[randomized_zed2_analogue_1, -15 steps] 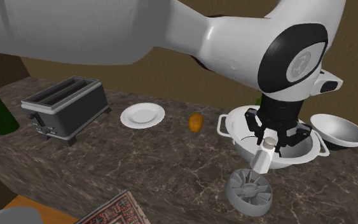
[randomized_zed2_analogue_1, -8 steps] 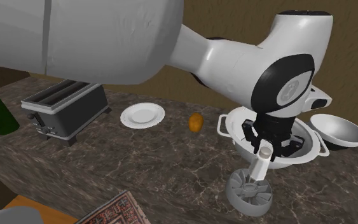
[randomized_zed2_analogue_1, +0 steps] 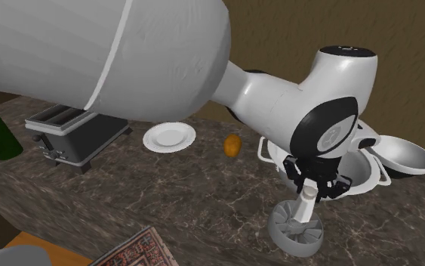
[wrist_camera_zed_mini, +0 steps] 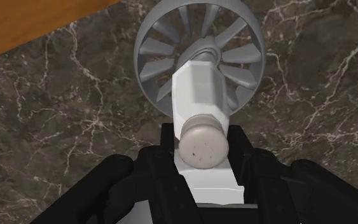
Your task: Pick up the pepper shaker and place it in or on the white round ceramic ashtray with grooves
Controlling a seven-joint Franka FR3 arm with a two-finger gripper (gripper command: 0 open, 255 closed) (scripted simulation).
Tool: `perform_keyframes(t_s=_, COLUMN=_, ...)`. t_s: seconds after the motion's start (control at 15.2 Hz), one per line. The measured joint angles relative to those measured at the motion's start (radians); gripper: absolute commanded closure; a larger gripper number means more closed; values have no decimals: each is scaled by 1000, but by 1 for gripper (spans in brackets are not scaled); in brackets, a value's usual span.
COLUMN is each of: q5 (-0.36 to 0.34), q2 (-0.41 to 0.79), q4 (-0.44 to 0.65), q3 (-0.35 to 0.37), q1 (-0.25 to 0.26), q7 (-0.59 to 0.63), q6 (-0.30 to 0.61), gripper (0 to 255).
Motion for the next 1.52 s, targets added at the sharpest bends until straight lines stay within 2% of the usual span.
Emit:
perform_keyframes(t_s=0.26, q5=1, q2=16, q4=-25, q3=-1, q1=0, q7=0, q6=41, gripper=255)
perform_keyframes(t_s=0.59, q5=1, q2=19, q4=-26, q3=-1, q1=-1, q7=-1, q6=46, gripper=255)
perform_keyframes(t_s=0.66, q5=1, q2=19, q4=-26, q3=-1, q1=-1, q7=-1, q6=46, gripper=0)
perform_keyframes(t_s=1.06, q5=1, q2=19, q4=-26, q3=-1, q1=-1, q7=-1, q6=46, gripper=0)
perform_keyframes(t_s=1.32, q5=-3, q2=-35, q4=15, q3=1, q1=0, q7=0, q6=-48, gripper=0)
perform_keyframes(t_s=1.52, q5=-5, q2=-54, q4=21, q3=3, q1=1, q7=4, q6=-73, gripper=0)
